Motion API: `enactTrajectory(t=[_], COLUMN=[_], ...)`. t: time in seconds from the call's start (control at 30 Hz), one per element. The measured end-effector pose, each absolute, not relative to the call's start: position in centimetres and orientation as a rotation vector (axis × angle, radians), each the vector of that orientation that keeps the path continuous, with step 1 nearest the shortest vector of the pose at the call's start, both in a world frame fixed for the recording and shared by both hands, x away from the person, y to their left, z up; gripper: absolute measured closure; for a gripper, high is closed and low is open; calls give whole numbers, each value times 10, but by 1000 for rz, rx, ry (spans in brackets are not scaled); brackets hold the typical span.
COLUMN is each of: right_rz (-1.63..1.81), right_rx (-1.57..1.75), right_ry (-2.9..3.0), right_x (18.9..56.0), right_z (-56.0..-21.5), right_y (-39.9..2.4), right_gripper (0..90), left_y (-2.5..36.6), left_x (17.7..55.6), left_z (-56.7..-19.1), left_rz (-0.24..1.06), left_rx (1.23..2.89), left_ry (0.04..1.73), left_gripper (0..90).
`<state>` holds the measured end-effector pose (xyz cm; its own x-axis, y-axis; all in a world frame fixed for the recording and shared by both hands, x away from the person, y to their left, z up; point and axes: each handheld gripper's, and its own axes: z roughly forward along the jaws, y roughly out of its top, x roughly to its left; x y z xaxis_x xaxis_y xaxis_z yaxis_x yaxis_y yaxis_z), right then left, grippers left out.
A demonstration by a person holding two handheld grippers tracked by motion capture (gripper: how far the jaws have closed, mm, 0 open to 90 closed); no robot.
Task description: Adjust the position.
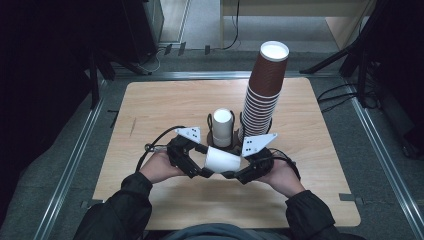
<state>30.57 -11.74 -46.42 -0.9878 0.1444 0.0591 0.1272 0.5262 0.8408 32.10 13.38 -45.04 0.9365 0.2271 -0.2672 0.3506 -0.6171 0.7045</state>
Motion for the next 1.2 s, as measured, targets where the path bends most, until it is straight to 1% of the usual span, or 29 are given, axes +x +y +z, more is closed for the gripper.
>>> enactTrajectory(t=[0.13,0.2,0.33,0.4,0.6,0.67,0.7,0.77,0.8,1.07,1.2], right_rz=[1525,1549,1596,1610,1613,1624,1628,1627,1620,1508,1465], right_rx=[235,231,225,220,212,218,217,221,235,304,327], right_ry=[2723,2722,2710,2707,2711,2716,2713,2699,2701,2763,2788], right_x=[305,305,304,304,304,304,304,303,303,306,308], right_z=[-465,-464,-462,-462,-461,-461,-461,-460,-460,-465,-469], right_y=[-116,-116,-117,-117,-118,-118,-118,-117,-117,-118,-118], right_gripper=[318,318,318,318,319,309,293,231,224,219,221], left_y=[133,133,135,137,140,140,141,142,143,152,155], left_x=[320,320,319,320,320,320,320,320,320,321,319], left_z=[-449,-448,-446,-444,-442,-441,-440,-439,-439,-436,-435], left_rz=[-222,-230,-237,-241,-258,-262,-255,-246,-240,-188,-125], left_rx=[2215,2198,2174,2164,2164,2167,2167,2178,2181,2229,2268], left_ry=[400,390,380,379,364,359,362,364,367,381,379], left_gripper=[97,131,154,198,246,249,250,249,249,249,249])
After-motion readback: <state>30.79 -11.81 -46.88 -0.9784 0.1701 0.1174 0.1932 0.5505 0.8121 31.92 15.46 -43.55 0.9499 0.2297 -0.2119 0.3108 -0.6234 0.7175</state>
